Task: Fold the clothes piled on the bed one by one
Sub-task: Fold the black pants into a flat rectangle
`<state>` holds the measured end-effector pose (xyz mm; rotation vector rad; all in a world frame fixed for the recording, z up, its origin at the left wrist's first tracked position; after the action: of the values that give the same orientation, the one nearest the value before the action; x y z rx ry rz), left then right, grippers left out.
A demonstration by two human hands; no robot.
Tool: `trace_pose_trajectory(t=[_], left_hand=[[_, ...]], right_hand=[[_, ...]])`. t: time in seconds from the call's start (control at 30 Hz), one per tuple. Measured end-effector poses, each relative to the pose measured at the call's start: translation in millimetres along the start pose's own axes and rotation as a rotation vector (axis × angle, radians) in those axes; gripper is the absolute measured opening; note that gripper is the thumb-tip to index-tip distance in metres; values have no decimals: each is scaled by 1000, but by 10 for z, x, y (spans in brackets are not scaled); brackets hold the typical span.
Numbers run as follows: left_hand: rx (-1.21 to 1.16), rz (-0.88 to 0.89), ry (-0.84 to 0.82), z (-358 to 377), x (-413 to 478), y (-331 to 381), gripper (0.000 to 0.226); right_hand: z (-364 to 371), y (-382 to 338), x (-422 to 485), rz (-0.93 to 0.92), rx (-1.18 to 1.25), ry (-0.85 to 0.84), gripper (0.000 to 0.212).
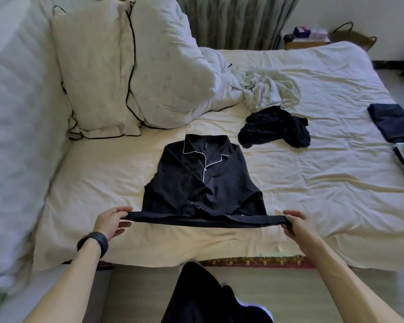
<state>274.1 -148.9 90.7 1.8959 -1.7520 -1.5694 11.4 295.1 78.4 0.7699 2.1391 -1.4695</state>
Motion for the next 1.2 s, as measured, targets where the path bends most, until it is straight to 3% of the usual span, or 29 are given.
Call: trace_pose_trajectory(t=[0.23,0.43,0.57,0.63,0.7,0.77,0.83,0.97,1.07,1.2], left_hand=[[196,95,-44,497,876,502,21],[396,228,-3,1234,2154,772,20],[880,206,-95,1704,2738,563,22],[1115,241,-20,1868,2779,460,35],[1141,475,136,2009,2632,432,41],[1039,767,104,2216,2367,461,46],[985,930,-62,2452,2165,498,54],[1173,891,-285,2870,2121,570,70],[1404,850,-268,2995,2252,624,56],[1514,872,-295,3017,2279,663,35]], right_hand=[[724,-389,795,-51,-116,36,17],[1590,-534,1883,-112,-287,128,22],[1954,-336,2253,-128,-578,98,18],[2047,-236,2248,-141,-735,188,33],[2146,-200,2093,-230,-820,269,56],[2279,-215,1902,-467,-937,191,68],[2422,-195,1799,-669,-1068,38,77],[2661,-279,1975,-718,-1273,-147,90],[2706,-356,2211,-684,-1431,-206,83],[2677,-372,2323,-856,-1602,-234,43]])
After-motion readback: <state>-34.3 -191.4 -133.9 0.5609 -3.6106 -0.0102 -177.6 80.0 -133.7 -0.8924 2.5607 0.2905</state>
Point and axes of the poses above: each hand's wrist, its own x-axis towards the middle knuckle, its own z-axis out of the palm, y = z × x, the point moved 2 cm from there along x, towards the middle knuckle, and after that the axes turned 10 degrees about y, right-handed, at the moved point
